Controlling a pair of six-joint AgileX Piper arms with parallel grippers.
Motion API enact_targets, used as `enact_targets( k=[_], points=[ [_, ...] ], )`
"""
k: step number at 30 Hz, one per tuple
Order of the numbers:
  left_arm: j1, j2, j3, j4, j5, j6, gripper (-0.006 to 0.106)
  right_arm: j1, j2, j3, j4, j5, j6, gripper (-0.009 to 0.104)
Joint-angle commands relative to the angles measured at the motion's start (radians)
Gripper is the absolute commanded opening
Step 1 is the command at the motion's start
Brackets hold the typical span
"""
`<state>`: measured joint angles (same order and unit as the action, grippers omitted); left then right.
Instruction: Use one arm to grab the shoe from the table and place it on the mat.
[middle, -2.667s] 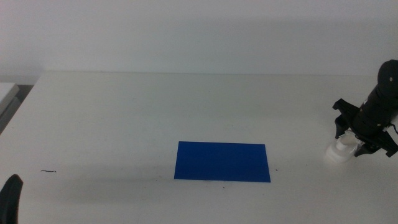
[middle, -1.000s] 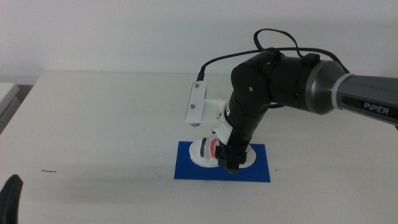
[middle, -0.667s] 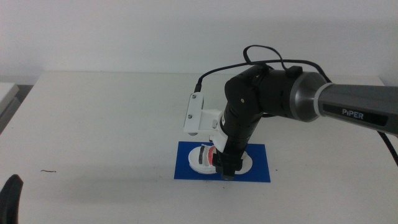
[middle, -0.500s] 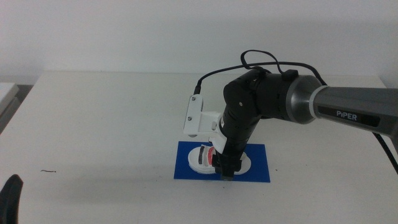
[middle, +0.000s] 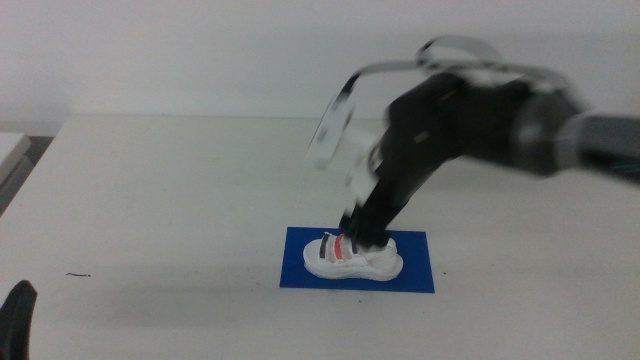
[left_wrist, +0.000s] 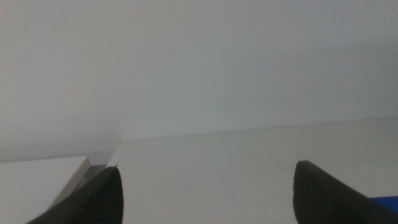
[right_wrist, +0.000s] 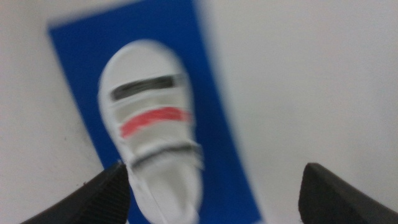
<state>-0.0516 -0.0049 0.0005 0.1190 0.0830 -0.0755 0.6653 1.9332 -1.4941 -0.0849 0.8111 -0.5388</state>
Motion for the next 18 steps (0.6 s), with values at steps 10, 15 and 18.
enact_targets(
  k=[10,15,18],
  points=[
    [0.000,0.005,0.000,-0.002,-0.012,-0.002,0.094,-0.276,-0.900,0.705,-0.072,-0.415,0.603,0.083],
    [0.000,0.005,0.000,-0.002,-0.012,-0.002,0.094,-0.401,-1.225,0.993,-0.069,-0.468,0.599,0.083],
    [0.000,0.005,0.000,-0.002,-0.012,-0.002,0.094,-0.421,-1.390,1.134,-0.069,-0.544,0.599,0.083]
  ],
)
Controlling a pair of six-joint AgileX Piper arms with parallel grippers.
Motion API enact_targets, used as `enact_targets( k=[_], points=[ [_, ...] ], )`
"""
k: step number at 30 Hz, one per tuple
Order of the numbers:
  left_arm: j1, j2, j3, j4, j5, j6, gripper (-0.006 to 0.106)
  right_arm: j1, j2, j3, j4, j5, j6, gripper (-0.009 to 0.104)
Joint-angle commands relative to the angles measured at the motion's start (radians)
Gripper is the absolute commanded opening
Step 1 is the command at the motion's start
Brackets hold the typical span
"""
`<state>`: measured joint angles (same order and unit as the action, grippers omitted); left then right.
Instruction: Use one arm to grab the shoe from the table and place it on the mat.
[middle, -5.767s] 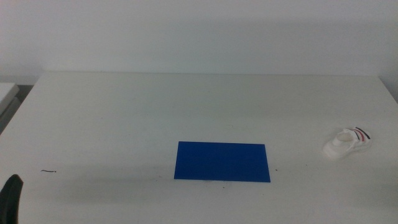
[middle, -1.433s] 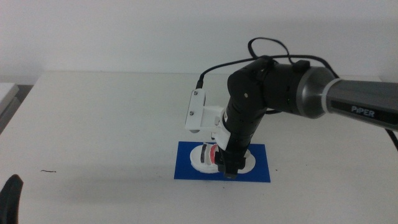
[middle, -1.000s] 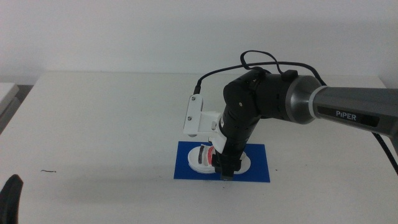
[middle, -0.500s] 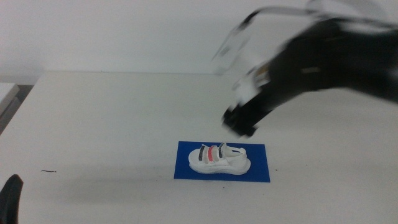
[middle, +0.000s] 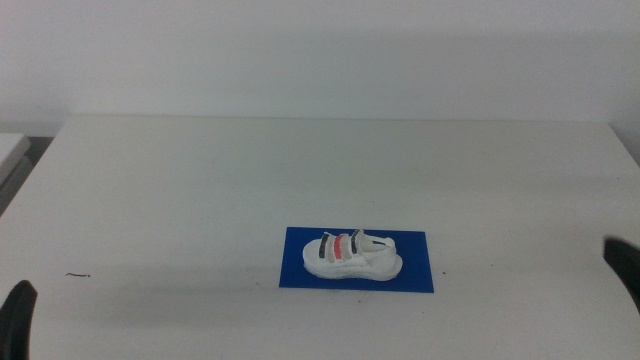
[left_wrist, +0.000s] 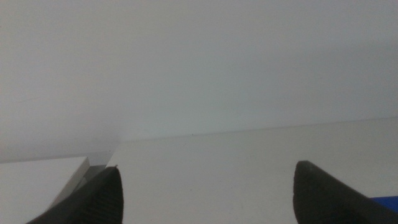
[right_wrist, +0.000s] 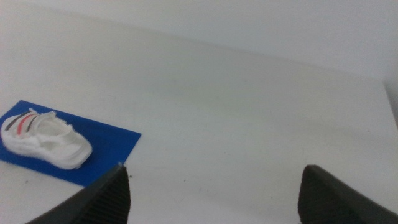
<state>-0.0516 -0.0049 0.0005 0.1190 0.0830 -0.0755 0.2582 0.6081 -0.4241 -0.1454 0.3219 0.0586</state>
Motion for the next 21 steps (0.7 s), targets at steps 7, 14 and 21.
enact_targets(
  k=[7,14,21],
  points=[
    [0.000,0.005,0.000,-0.002,-0.012,-0.002,0.094,-0.014,-0.427,0.311,-0.009,-0.084,0.013,0.083],
    [0.000,0.005,0.000,-0.002,-0.012,-0.002,0.094,-0.017,-0.608,0.424,-0.044,-0.093,0.013,0.083],
    [0.000,0.005,0.000,-0.002,-0.012,-0.002,0.094,-0.017,-0.608,0.424,-0.036,-0.027,0.013,0.083]
  ],
)
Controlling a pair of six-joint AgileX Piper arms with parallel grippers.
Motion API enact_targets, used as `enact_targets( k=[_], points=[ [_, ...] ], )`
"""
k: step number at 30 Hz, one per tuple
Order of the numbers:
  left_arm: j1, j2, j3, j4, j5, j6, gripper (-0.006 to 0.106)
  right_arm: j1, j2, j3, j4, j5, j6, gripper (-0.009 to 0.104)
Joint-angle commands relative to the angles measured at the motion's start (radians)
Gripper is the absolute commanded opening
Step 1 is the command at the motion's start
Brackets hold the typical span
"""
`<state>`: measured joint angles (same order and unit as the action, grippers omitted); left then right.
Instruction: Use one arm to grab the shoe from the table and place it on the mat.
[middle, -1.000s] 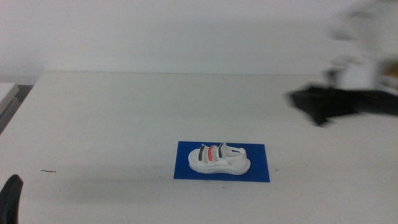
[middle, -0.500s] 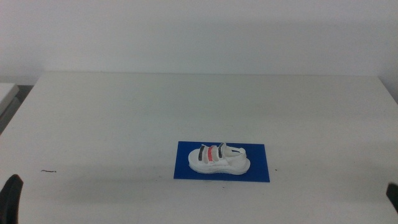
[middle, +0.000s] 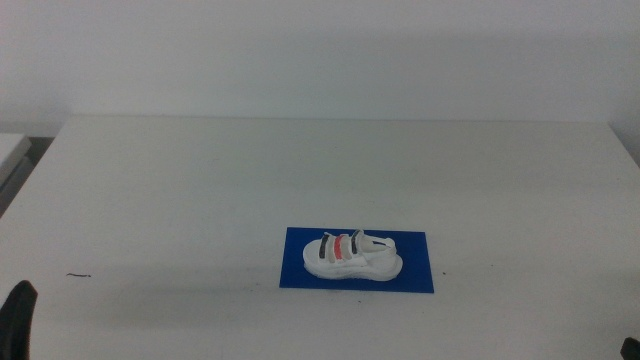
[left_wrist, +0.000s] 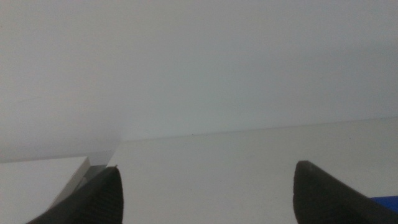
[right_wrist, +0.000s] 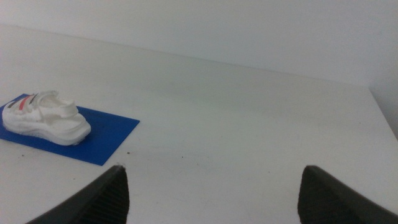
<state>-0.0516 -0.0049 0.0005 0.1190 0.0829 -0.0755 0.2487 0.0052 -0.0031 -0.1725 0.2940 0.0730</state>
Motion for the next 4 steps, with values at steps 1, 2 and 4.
enact_targets(
  k=[1,2,4],
  points=[
    [0.000,0.005,0.000,-0.002,-0.012,-0.002,0.094,-0.008,-0.005,0.003,-0.009,-0.002,-0.001,0.083],
    [0.000,0.005,0.000,-0.002,-0.012,-0.002,0.094,-0.008,-0.005,0.003,-0.009,-0.002,-0.001,0.083],
    [0.000,0.005,0.000,-0.002,-0.012,-0.002,0.094,-0.008,-0.005,0.003,-0.006,-0.002,-0.001,0.083]
  ],
)
